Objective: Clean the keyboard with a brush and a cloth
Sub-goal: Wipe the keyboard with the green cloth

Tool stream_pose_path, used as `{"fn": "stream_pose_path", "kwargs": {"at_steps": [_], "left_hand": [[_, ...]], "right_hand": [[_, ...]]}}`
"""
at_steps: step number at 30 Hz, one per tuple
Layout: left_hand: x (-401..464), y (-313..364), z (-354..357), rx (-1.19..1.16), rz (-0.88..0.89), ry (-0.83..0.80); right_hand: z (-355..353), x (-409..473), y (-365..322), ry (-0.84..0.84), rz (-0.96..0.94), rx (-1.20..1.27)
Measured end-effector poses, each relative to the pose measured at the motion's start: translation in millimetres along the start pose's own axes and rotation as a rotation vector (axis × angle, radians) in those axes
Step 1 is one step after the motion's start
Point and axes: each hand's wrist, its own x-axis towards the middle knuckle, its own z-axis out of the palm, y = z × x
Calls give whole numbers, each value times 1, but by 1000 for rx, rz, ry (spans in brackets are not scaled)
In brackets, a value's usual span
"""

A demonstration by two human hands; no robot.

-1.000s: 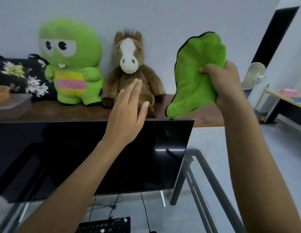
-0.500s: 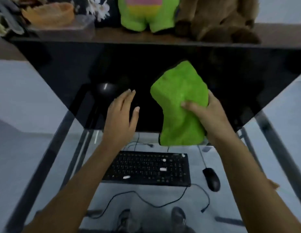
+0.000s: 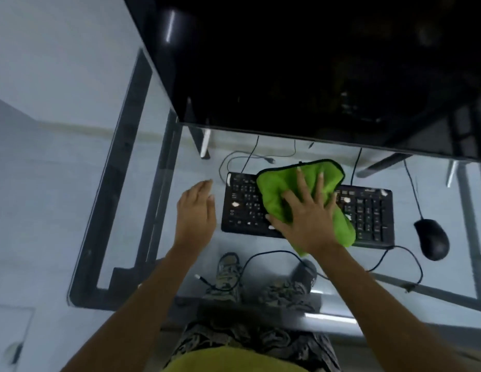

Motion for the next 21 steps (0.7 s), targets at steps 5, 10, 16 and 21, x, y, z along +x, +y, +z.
{"fn": "stream_pose_path", "kwargs": {"at_steps": [5,10,16,21], "left_hand": [[-8,-22,22,102,207,-57],[-8,-29,34,150,269,16],[-8,-30,37,173,235,13],[-8,-29,37,185,227,8]], "right_hand": [[0,16,-15,12,-32,-115],[4,33,-56,76,-237,-121],[-7,78,-96,19,-217,-179],[-2,61,-101,60,-237,-213]]}}
